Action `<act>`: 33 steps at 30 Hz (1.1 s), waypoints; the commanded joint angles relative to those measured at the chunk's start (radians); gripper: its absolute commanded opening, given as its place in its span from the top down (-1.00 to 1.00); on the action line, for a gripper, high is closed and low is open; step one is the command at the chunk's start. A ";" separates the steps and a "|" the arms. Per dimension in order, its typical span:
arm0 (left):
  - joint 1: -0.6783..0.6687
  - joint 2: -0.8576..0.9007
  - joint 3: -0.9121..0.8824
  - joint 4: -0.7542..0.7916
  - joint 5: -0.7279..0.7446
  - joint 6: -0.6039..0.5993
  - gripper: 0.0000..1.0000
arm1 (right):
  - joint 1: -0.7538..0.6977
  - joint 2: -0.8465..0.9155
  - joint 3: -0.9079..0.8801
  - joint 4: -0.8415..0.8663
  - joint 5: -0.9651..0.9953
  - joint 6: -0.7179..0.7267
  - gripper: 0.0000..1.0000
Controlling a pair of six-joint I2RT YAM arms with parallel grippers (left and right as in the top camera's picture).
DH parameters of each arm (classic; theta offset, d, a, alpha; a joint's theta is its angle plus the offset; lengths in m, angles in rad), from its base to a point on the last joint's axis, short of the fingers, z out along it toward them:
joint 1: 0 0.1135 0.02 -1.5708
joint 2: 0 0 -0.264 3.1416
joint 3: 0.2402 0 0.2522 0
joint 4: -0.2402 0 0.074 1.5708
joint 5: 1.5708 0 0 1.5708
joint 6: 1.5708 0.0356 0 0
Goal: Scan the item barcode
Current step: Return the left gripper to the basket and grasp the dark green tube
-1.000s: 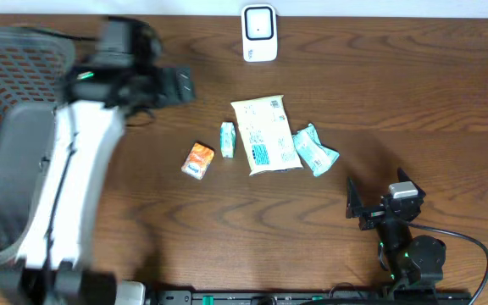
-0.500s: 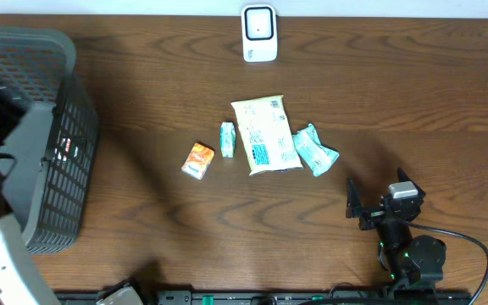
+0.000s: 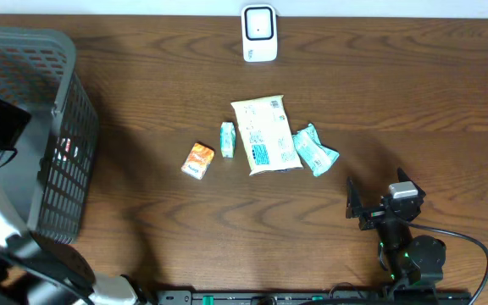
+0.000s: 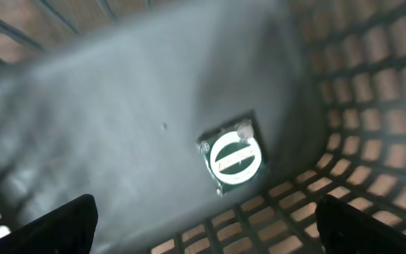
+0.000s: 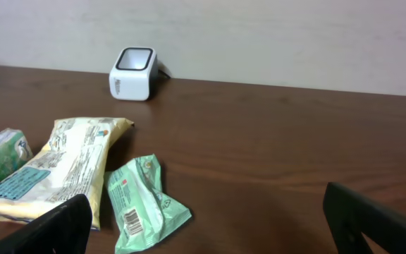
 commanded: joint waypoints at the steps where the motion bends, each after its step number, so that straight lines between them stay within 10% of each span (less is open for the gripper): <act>1: 0.003 0.085 -0.006 -0.017 0.062 0.015 -0.94 | 0.006 -0.005 -0.003 -0.002 0.004 -0.012 -0.99; 33: -0.089 0.410 -0.027 0.130 0.020 0.271 -0.94 | 0.006 -0.005 -0.003 -0.002 0.004 -0.012 -0.99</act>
